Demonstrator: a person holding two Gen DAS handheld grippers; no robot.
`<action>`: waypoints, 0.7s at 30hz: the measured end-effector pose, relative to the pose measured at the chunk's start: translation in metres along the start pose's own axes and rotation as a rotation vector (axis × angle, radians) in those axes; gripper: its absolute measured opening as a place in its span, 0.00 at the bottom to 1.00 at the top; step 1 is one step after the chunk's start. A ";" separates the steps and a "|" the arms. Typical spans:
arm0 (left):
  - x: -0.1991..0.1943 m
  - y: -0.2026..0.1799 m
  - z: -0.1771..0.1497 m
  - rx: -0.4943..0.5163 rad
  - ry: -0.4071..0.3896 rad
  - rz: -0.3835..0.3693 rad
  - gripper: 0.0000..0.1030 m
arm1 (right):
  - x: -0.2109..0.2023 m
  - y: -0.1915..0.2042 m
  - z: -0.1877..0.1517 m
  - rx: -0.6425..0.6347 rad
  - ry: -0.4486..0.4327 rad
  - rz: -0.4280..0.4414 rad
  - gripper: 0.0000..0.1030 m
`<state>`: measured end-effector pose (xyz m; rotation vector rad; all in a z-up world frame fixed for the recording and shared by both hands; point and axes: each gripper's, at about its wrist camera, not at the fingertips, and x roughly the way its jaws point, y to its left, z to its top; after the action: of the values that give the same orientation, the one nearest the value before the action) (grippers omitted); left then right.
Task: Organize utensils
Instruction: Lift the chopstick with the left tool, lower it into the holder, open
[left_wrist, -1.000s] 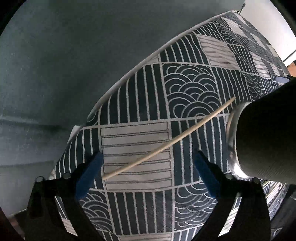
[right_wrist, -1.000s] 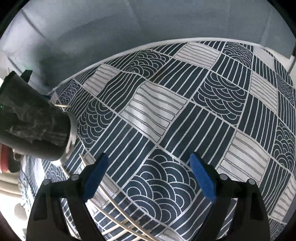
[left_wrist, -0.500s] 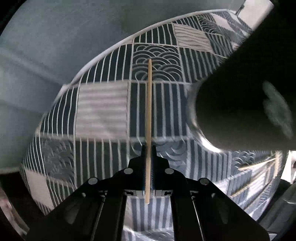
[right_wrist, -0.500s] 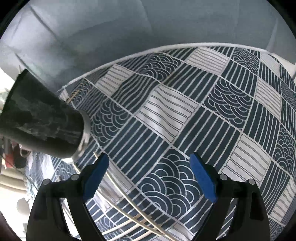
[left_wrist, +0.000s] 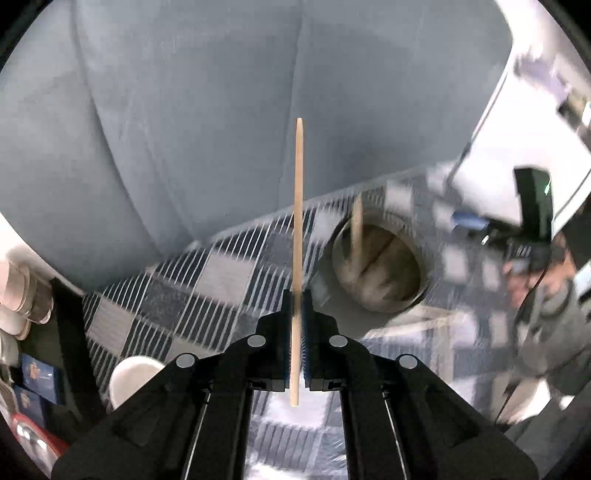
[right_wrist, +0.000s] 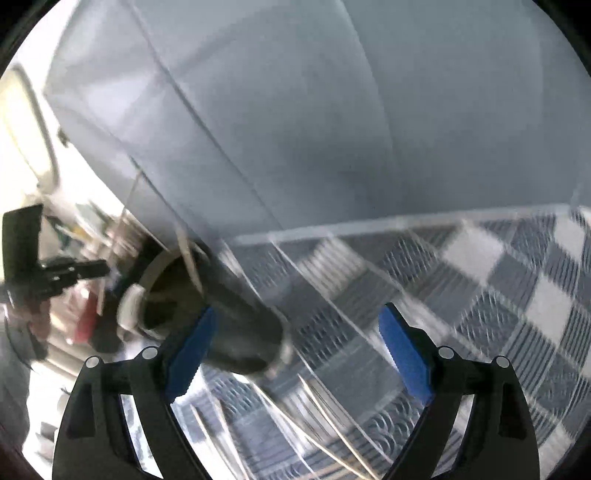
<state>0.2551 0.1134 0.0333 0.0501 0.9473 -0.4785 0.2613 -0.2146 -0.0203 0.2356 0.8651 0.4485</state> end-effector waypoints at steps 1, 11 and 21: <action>-0.006 -0.008 0.003 -0.017 -0.050 -0.006 0.05 | -0.004 0.006 0.007 -0.017 -0.019 0.019 0.63; 0.016 -0.063 0.007 -0.149 -0.336 -0.086 0.05 | 0.001 0.066 0.032 -0.239 -0.012 0.081 0.08; 0.045 -0.084 -0.030 -0.142 -0.568 0.100 0.05 | 0.027 0.074 0.021 -0.259 -0.018 0.120 0.11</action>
<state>0.2196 0.0289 -0.0061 -0.1606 0.4158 -0.3050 0.2721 -0.1373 0.0023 0.0535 0.7685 0.6637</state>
